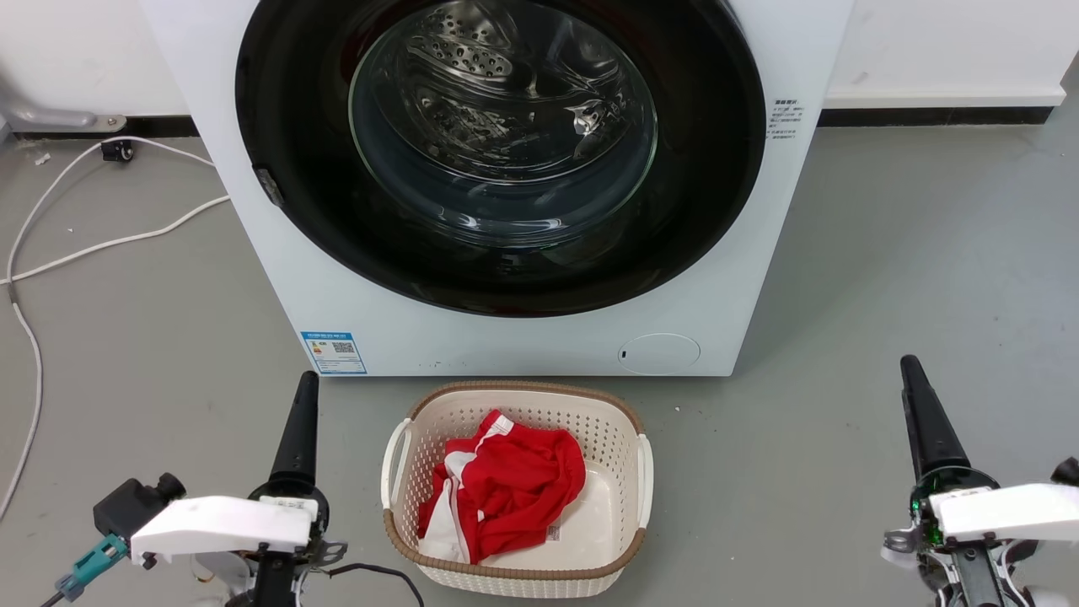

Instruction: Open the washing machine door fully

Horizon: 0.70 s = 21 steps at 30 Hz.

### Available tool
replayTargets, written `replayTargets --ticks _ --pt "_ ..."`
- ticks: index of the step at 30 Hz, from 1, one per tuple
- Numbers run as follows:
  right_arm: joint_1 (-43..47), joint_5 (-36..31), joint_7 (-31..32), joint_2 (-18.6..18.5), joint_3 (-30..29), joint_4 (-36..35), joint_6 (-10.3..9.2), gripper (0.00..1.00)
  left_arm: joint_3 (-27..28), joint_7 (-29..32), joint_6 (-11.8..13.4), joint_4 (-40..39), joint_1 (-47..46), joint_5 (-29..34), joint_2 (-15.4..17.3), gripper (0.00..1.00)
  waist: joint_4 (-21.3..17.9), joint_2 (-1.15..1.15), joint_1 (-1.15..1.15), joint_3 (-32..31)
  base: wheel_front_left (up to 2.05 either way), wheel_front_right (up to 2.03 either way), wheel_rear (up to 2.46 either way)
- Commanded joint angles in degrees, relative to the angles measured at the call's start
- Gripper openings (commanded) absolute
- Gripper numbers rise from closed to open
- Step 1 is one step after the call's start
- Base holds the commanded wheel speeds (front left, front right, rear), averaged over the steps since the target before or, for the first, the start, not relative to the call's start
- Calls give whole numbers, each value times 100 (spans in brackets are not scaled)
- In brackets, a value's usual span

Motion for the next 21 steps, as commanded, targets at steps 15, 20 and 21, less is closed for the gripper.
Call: replayTargets --ticks 15,20,21 --pt "129 -2473 -371 -6 253 -496 0 100 -242 -374 142 -368 25 1963 16 100 2 0 0 -12 0 0 0" --pt "170 -2979 -469 -6 267 -447 0 100 -278 -471 196 -404 74 2429 16 100 -2 0 0 -20 0 0 0" --pt "178 -3073 -490 -6 275 -444 0 100 -286 -490 205 -417 80 2516 17 100 -3 0 0 -21 0 0 0"
